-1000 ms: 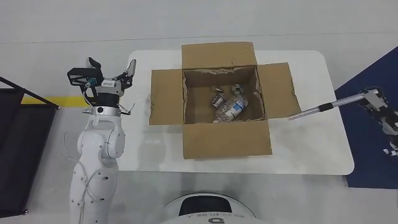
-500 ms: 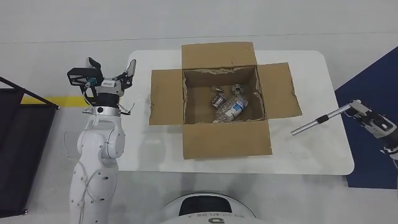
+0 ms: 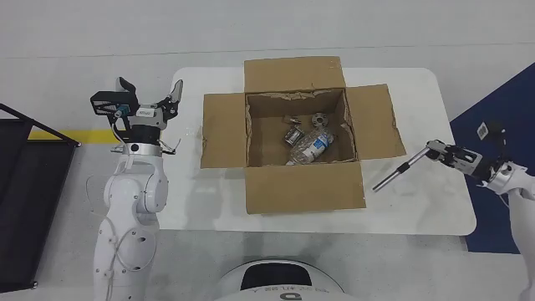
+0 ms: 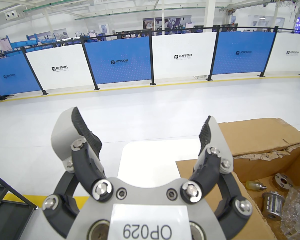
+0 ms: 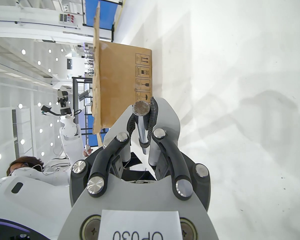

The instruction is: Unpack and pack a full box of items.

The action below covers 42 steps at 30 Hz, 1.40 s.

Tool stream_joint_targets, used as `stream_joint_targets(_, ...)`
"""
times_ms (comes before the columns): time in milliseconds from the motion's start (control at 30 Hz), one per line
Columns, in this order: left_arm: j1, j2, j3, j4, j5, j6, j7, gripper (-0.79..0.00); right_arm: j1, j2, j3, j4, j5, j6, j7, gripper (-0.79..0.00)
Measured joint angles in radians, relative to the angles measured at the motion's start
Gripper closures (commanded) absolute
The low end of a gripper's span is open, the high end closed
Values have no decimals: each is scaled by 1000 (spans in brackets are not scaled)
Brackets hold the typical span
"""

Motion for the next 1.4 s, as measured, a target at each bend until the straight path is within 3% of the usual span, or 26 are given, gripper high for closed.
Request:
stream_joint_targets(233, 0, 0, 0, 0, 0, 0, 0, -785, 172, -4, -92, 177, -83, 17, 14, 0)
stream_joint_targets(367, 0, 0, 0, 0, 0, 0, 0, -785, 259, -13, -159, 240, -203, 72, -40, 0)
stream_joint_targets(700, 0, 0, 0, 0, 0, 0, 0, -785, 366, -37, -253, 328, -325, 126, -99, 0)
stream_joint_targets(1000, 0, 0, 0, 0, 0, 0, 0, -785, 407, -47, -304, 368, -414, 204, -149, -185)
stream_joint_targets(1400, 0, 0, 0, 0, 0, 0, 0, -785, 436, -57, -326, 400, -416, 205, -151, -252)
